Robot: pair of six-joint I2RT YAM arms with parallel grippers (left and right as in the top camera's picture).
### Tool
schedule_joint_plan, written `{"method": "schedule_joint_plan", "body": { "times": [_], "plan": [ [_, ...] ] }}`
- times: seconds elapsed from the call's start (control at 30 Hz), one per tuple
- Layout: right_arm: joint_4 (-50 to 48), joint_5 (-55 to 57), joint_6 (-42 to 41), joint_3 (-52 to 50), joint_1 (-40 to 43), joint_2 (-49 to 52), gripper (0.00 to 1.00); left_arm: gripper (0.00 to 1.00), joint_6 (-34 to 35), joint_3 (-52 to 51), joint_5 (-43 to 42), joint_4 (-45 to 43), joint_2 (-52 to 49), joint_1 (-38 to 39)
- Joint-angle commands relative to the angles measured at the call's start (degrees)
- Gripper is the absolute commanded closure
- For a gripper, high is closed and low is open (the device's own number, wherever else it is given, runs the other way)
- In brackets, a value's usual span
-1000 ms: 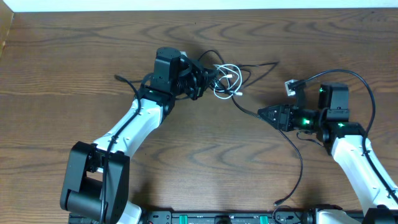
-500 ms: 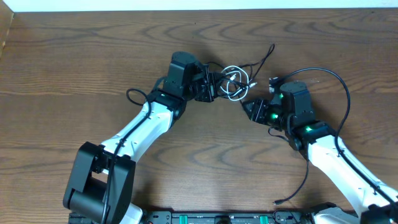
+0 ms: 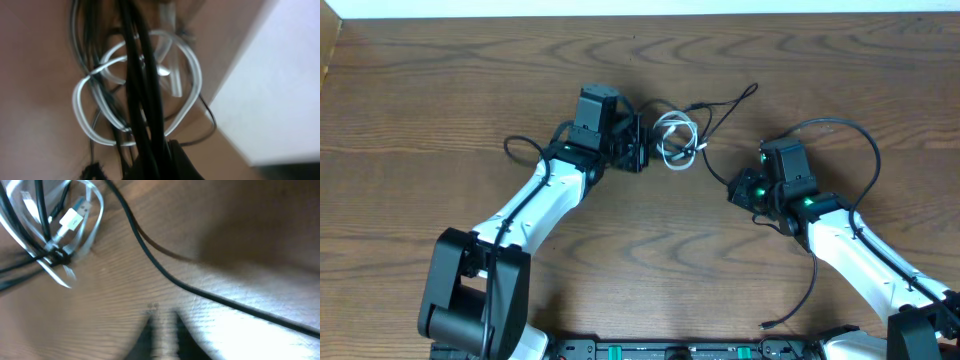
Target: Untangle cables
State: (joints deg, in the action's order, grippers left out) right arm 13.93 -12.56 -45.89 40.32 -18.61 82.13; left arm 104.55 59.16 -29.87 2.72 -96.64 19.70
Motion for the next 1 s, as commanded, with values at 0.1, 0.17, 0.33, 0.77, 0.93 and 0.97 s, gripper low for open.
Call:
{"method": "schedule_joint_plan", "body": {
  "times": [0.1, 0.17, 0.33, 0.77, 0.93, 0.97],
  "plan": [
    [-2.84, -11.04, -24.83, -0.04, -0.2, 2.08, 0.6, 0.92, 15.06, 0.26, -4.72, -8.2, 0.44, -0.09],
    [-5.68, -14.29, -26.73, -0.04, -0.2, 3.1, 0.56, 0.92, 15.06, 0.26, -5.7, -14.75, 0.44, -0.02],
    [-9.07, -15.21, -32.06, -0.04, 0.24, 6.23, 0.61, 0.92, 15.08, 0.44, -5.51, -21.11, 0.44, -0.2],
    [-29.86, -16.55, -50.42, -0.04, 3.32, 14.71, 0.43, 0.93, 15.08, 0.83, -6.64, -21.09, 0.96, -0.68],
    [-43.58, -16.5, -55.95, -0.04, 2.45, 21.55, 0.46, 0.93, 15.08, 0.85, -7.04, -21.09, 0.96, -0.68],
    [-46.42, -16.55, -57.61, -0.02, 2.36, 23.15, 0.46, 0.93, 15.08, 0.85, -7.04, -21.09, 0.96, -0.68]
  ]
}}
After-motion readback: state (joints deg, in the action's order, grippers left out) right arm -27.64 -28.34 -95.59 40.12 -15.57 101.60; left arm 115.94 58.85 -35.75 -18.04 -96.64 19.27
